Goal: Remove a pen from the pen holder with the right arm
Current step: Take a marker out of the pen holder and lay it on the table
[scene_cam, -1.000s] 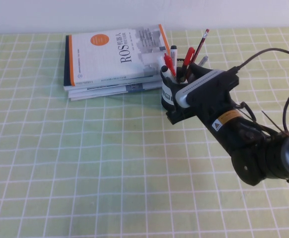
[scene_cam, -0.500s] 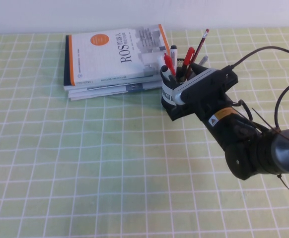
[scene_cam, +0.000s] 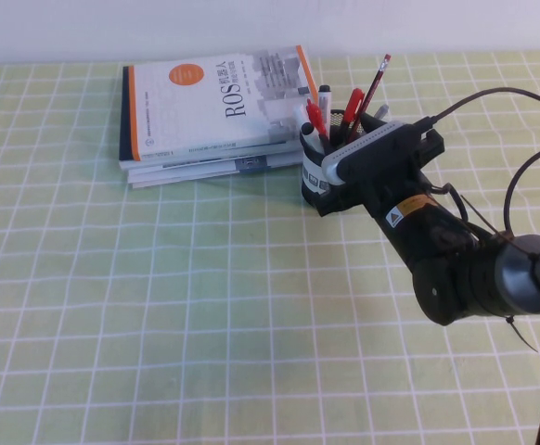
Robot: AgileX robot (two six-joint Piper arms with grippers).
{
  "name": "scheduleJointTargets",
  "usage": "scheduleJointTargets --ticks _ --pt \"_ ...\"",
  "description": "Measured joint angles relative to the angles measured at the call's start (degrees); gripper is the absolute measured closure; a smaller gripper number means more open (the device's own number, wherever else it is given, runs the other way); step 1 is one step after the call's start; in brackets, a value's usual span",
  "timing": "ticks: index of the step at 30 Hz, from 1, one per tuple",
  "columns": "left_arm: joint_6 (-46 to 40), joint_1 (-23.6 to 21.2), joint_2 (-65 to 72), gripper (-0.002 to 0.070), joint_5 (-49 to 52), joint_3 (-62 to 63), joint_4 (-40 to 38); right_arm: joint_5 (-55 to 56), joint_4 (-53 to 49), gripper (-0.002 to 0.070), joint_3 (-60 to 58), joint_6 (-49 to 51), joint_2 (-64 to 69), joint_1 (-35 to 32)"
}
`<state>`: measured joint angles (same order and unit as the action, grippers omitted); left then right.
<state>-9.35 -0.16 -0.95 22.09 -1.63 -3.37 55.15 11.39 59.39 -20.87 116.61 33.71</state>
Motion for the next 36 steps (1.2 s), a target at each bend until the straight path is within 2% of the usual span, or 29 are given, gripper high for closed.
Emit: scheduleJointTargets --ticks 22,36 --pt "0.0 0.0 0.0 0.068 0.0 0.0 0.0 -1.68 0.0 0.0286 0.2 -0.12 0.08 0.0" --pt "0.0 0.0 0.0 0.068 0.0 0.0 0.0 -1.5 0.0 0.0315 0.23 -0.12 1.17 -0.04"
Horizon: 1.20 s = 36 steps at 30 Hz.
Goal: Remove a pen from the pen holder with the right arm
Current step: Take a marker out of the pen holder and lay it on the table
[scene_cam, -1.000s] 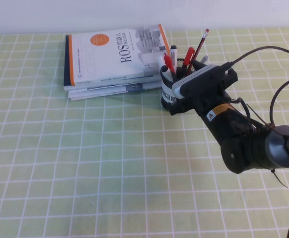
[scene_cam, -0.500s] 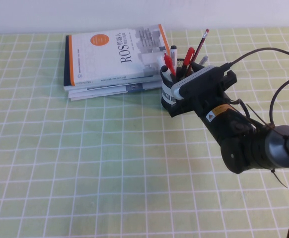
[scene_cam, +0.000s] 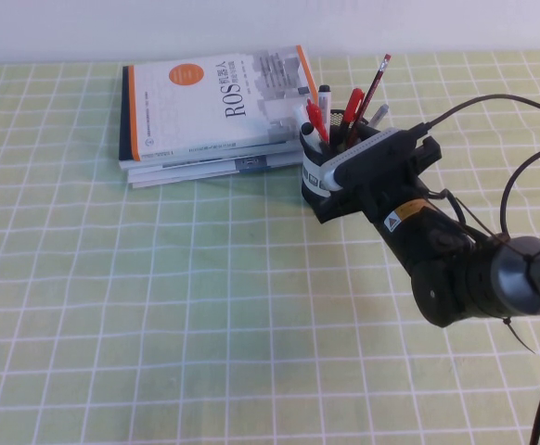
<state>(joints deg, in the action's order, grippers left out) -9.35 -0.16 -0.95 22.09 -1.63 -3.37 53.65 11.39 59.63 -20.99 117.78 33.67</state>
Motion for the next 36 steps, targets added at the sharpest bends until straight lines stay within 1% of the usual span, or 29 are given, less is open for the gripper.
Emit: scheduleJointTargets --ticks 6,11,21,27,36 --pt "0.0 0.0 0.0 0.068 0.0 0.0 0.0 0.21 0.0 0.0318 0.96 0.0 0.0 -0.42" --pt "0.0 0.0 0.0 0.068 0.0 0.0 0.0 0.21 0.0 0.0344 0.96 0.0 0.0 -0.42" --pt "0.0 0.0 0.0 0.068 0.0 0.0 0.0 -0.37 0.0 0.0468 0.96 0.0 0.0 -0.42" --pt "0.0 0.0 0.0 0.068 0.0 0.0 0.0 -0.22 0.0 0.0575 0.96 -0.12 0.0 -0.42" --pt "0.0 0.0 0.0 0.068 0.0 0.0 0.0 -0.93 0.0 0.0577 1.05 -0.12 -0.76 -0.42"
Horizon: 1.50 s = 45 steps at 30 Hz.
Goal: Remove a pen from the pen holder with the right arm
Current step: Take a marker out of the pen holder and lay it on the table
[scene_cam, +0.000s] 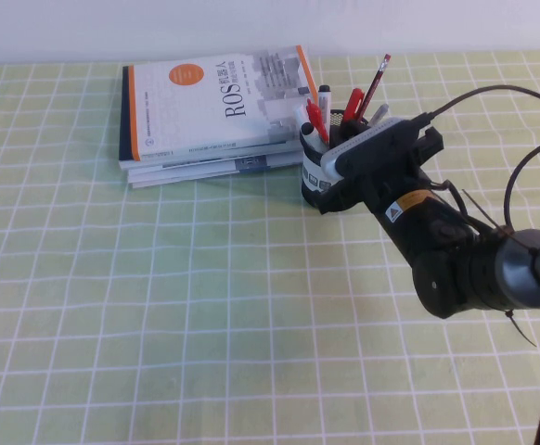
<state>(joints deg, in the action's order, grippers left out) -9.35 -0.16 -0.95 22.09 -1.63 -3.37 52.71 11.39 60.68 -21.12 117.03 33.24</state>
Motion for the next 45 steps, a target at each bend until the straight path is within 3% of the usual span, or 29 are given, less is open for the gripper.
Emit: scheduleJointTargets --ticks 14,24,37,45 --pt "0.0 0.0 0.0 0.068 0.0 0.0 0.0 -6.79 0.0 0.0577 0.0 0.0 -9.62 0.0" --pt "0.0 0.0 0.0 0.068 0.0 0.0 0.0 -19.04 0.0 0.0577 0.0 0.0 -21.96 0.0" --pt "0.0 0.0 0.0 0.068 0.0 0.0 0.0 -58.76 8.46 0.0577 0.0 1.2 -39.2 -0.02" --pt "0.0 0.0 0.0 0.068 0.0 0.0 0.0 -78.7 8.92 0.0577 0.73 14.56 -39.41 -0.02"
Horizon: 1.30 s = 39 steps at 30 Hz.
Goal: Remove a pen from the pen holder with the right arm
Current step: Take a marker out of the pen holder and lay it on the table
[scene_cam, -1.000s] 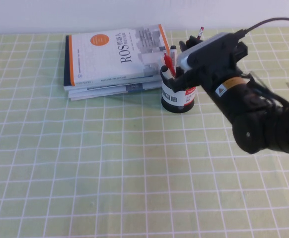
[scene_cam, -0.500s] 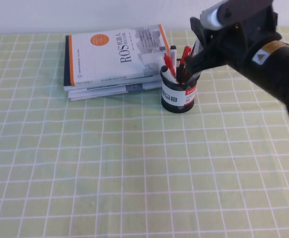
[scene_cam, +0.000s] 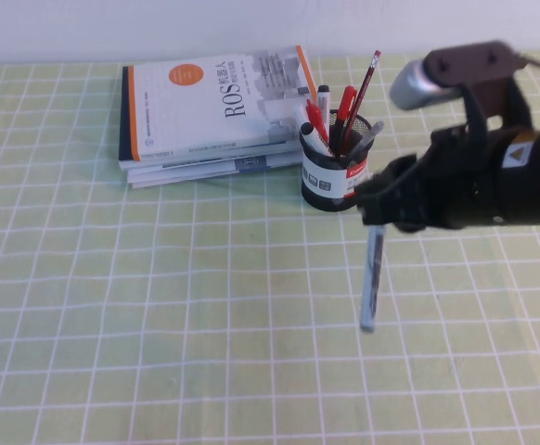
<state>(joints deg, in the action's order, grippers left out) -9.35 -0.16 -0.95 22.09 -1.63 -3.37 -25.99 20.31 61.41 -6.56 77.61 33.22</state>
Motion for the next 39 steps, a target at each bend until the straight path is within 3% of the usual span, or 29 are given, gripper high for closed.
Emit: scheduleJointTargets --ticks 6,10,23,39 --pt "0.0 0.0 0.0 0.068 0.0 0.0 0.0 -17.05 -5.59 0.0577 8.54 10.57 8.66 0.0" --pt "0.0 0.0 0.0 0.068 0.0 0.0 0.0 -21.14 -7.64 0.0577 13.61 13.57 14.92 -0.64" --pt "0.0 0.0 0.0 0.068 0.0 0.0 0.0 -18.05 -7.31 0.0577 16.56 17.17 28.4 -6.02" --pt "0.0 0.0 0.0 0.068 0.0 0.0 0.0 -9.2 -5.56 0.058 16.91 17.4 35.33 -6.26"
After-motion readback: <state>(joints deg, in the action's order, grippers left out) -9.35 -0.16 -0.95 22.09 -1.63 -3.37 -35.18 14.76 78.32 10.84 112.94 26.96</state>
